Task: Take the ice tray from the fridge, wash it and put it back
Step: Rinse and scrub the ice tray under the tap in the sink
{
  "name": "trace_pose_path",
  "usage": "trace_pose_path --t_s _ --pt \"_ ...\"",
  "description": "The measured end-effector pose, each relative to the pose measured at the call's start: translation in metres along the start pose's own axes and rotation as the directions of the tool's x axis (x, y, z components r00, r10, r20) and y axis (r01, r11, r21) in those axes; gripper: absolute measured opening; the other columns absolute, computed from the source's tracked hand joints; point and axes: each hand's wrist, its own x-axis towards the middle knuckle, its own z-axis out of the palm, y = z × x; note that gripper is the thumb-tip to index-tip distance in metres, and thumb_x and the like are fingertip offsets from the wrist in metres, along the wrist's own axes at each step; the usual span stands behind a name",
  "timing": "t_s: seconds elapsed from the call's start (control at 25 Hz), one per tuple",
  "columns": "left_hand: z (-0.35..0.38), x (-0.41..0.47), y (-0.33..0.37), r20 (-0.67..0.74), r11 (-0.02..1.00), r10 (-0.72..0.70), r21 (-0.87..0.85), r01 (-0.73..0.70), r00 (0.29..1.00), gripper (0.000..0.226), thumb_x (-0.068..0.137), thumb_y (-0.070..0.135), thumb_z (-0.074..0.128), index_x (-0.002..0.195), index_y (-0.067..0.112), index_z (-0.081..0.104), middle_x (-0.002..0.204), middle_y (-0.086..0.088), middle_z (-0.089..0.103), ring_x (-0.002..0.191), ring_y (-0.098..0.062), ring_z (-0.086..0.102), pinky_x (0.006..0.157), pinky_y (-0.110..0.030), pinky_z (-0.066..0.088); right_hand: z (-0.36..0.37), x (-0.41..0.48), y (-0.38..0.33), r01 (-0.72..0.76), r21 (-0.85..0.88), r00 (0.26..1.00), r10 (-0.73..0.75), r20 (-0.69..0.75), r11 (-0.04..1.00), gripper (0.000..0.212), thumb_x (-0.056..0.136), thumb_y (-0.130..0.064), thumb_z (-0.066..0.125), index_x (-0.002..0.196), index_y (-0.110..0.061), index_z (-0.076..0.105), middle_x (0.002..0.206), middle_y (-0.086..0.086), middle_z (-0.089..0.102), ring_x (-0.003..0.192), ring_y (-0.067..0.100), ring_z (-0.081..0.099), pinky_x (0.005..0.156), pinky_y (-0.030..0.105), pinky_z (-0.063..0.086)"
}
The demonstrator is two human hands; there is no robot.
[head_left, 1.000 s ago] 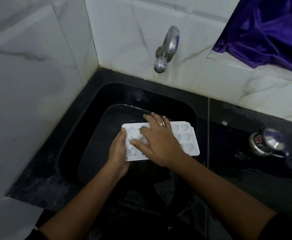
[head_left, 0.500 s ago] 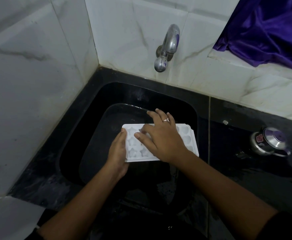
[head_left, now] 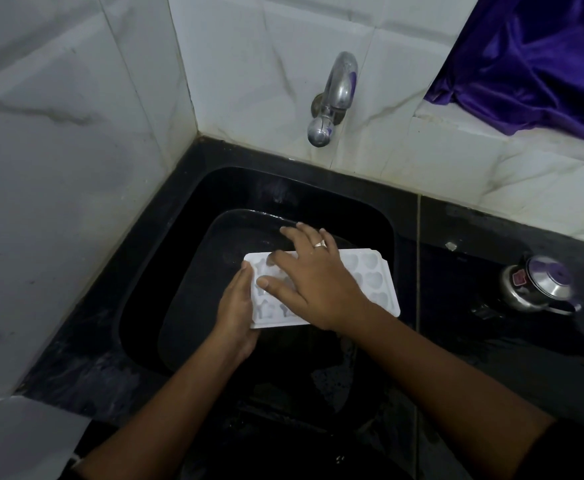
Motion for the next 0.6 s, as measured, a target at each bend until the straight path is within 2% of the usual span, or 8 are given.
trace_pose_path --t_s 0.16,0.28,0.4,0.52,0.6 --pt "-0.002 0.000 0.001 0.006 0.999 0.035 0.026 -0.035 0.999 0.048 0.111 0.048 0.041 0.128 0.014 0.071 0.113 -0.016 0.080 0.100 -0.030 0.079 0.082 -0.041 0.065 0.003 -0.001 0.000 0.067 -0.026 0.997 -0.066 0.041 0.997 0.064 0.101 -0.070 0.031 0.129 -0.026 0.069 0.160 0.011 0.044 0.154 0.030 0.029 0.125 0.059 0.016" --pt "-0.001 -0.001 0.002 0.006 0.999 0.025 0.036 -0.025 1.000 0.048 0.111 0.049 0.042 0.126 0.014 0.071 0.113 -0.015 0.080 0.101 -0.031 0.079 0.081 -0.042 0.065 0.002 0.001 0.001 -0.001 0.007 1.000 0.002 -0.007 1.000 0.057 0.102 -0.068 0.032 0.121 -0.031 0.071 0.159 0.010 0.045 0.153 0.029 0.028 0.125 0.057 0.015" --pt "0.002 0.000 -0.002 0.017 0.997 0.042 0.063 -0.043 0.999 0.048 0.110 0.050 0.043 0.126 0.015 0.072 0.117 -0.014 0.079 0.106 -0.031 0.078 0.087 -0.045 0.063 0.007 0.005 -0.010 -0.012 -0.022 1.000 0.012 -0.002 1.000 0.059 0.102 -0.067 0.034 0.118 -0.024 0.073 0.158 0.011 0.045 0.153 0.029 0.029 0.124 0.057 0.017" --pt "-0.002 -0.001 0.000 -0.005 0.999 0.019 0.027 -0.019 1.000 0.047 0.111 0.049 0.043 0.123 0.015 0.073 0.111 -0.014 0.080 0.097 -0.027 0.080 0.079 -0.039 0.064 0.007 0.000 -0.004 0.057 -0.052 0.997 -0.054 0.045 0.997 0.065 0.102 -0.070 0.030 0.127 -0.026 0.071 0.160 0.011 0.043 0.154 0.031 0.028 0.125 0.059 0.016" --pt "-0.002 -0.001 0.000 0.007 0.999 0.014 0.041 -0.014 1.000 0.047 0.111 0.048 0.043 0.121 0.014 0.073 0.110 -0.014 0.081 0.093 -0.026 0.081 0.073 -0.036 0.066 0.002 0.004 0.001 0.038 -0.039 0.999 -0.037 0.019 0.999 0.063 0.102 -0.069 0.030 0.121 -0.029 0.074 0.160 0.011 0.044 0.153 0.032 0.029 0.125 0.060 0.016"
